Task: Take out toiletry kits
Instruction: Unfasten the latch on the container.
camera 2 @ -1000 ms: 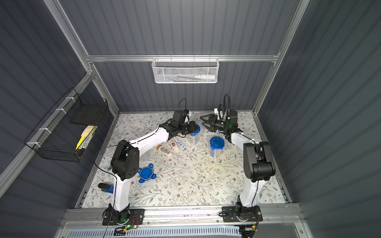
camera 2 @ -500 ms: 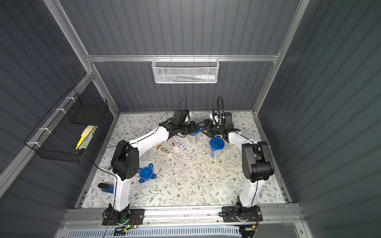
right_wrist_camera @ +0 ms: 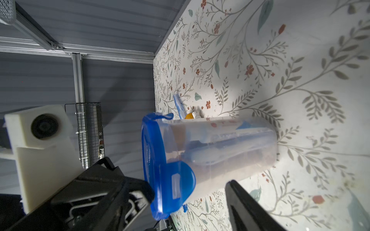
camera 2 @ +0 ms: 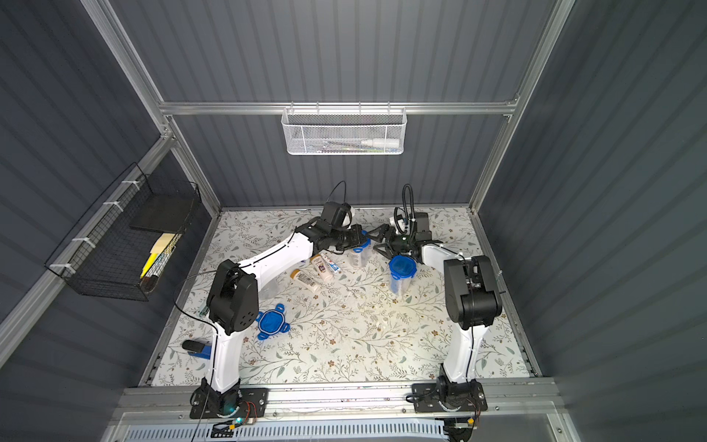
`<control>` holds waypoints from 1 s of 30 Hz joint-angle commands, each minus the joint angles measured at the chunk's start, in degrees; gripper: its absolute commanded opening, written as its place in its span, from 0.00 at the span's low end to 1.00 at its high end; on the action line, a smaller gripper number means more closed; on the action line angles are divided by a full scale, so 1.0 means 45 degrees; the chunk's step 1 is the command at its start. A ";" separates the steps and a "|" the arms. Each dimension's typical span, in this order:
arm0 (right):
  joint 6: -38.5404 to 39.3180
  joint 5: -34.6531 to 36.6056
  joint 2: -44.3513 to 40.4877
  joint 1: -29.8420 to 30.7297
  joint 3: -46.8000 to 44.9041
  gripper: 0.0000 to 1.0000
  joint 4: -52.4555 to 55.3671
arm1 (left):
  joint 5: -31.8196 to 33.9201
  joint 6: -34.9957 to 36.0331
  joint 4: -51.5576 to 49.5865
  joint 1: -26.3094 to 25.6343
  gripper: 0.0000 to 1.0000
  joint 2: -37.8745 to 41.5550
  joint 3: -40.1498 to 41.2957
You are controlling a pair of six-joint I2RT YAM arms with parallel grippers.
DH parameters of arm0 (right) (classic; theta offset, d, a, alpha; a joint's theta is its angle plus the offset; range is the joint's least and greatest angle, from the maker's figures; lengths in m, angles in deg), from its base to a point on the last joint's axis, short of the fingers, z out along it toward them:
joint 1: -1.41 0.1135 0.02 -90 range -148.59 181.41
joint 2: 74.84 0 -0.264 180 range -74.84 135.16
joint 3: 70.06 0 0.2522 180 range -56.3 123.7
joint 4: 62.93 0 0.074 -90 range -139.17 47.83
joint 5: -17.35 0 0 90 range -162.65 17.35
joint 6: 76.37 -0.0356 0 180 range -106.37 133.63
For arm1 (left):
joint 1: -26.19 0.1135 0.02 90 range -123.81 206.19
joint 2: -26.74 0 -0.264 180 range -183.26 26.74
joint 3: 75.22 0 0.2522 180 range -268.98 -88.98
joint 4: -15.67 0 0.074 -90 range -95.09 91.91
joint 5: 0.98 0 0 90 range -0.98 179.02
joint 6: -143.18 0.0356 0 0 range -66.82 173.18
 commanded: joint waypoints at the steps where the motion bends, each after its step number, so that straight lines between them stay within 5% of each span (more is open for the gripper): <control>1: -0.0844 -0.0518 0.0428 0.0251 0.0138 0.78 -0.1334 | 0.0543 0.0190 -0.3647 0.0055 0.00 -0.1408 0.0788; 23: -0.4116 -0.1341 0.0630 0.0375 -0.0466 0.77 -0.6242 | 0.0451 0.0163 -0.3701 0.0094 0.00 -0.1576 0.0922; 30: -0.3050 -0.1180 0.0400 0.0311 -0.0624 0.77 -0.4719 | 0.0432 0.0123 -0.3619 0.0114 0.00 -0.1450 0.0996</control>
